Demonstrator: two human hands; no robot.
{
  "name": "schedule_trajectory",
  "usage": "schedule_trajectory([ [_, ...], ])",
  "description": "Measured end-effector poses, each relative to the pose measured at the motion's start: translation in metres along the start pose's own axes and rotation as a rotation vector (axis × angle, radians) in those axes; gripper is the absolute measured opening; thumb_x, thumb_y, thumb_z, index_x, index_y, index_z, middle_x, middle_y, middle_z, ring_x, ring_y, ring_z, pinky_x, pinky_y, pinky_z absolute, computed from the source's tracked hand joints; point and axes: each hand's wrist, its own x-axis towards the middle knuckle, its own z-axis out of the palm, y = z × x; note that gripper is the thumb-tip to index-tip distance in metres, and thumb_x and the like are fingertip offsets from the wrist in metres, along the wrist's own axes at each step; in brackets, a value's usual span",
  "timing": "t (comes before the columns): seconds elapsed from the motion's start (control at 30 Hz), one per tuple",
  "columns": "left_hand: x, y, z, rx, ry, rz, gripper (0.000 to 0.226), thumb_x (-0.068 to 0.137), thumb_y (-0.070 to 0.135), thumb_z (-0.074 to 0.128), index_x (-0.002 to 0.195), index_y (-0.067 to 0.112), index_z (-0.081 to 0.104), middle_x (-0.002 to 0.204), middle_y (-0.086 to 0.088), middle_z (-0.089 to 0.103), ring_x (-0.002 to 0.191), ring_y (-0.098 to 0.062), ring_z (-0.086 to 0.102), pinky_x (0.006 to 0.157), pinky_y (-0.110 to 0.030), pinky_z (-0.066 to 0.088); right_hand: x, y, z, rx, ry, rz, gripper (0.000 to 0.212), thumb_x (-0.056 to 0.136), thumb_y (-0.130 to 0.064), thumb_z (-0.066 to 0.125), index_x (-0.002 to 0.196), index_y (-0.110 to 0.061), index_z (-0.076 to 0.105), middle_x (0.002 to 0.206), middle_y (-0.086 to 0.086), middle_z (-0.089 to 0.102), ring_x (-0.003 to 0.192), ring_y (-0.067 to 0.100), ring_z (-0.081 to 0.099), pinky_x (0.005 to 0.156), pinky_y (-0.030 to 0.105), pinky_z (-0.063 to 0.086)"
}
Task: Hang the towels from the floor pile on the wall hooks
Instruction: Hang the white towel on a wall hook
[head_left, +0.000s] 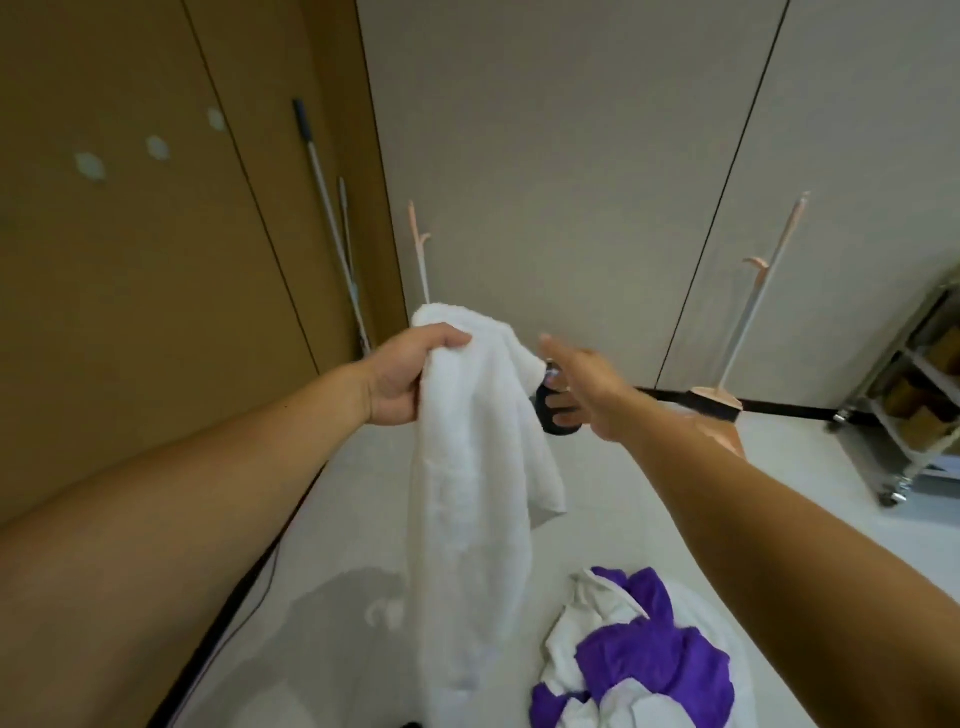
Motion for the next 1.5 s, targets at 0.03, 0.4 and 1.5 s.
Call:
schedule_trajectory([
  [0.03,-0.011,0.002,-0.002,-0.028,0.03,0.028,0.04,0.089,0.032,0.056,0.122,0.009,0.06,0.118,-0.015,0.066,0.11,-0.031,0.063,0.099,-0.044,0.046,-0.005,0.011,0.008,-0.047,-0.074,0.071,0.06,0.082,-0.071,0.051,0.107,-0.018,0.06,0.114,0.009,0.063,0.1,0.033,0.063,0.087,0.047,0.053],
  [0.4,-0.111,-0.004,-0.059,-0.146,0.078,0.141,0.056,0.086,0.042,0.055,0.128,0.004,0.058,0.131,-0.019,0.058,0.121,-0.035,0.055,0.107,-0.045,0.038,-0.055,0.042,0.095,0.368,-0.893,0.273,0.061,0.092,-0.055,0.051,0.137,-0.013,0.053,0.135,0.013,0.058,0.119,0.035,0.058,0.1,0.049,0.046],
  [1.5,-0.381,-0.065,-0.322,0.005,0.932,0.142,0.039,0.093,0.031,0.055,0.129,0.016,0.049,0.113,-0.004,0.055,0.093,-0.022,0.057,0.068,-0.033,0.047,-0.121,-0.072,0.298,0.137,-0.246,-0.162,0.034,0.075,-0.007,0.079,0.106,-0.018,0.069,0.097,0.001,0.067,0.084,0.022,0.063,0.055,0.029,0.049],
])
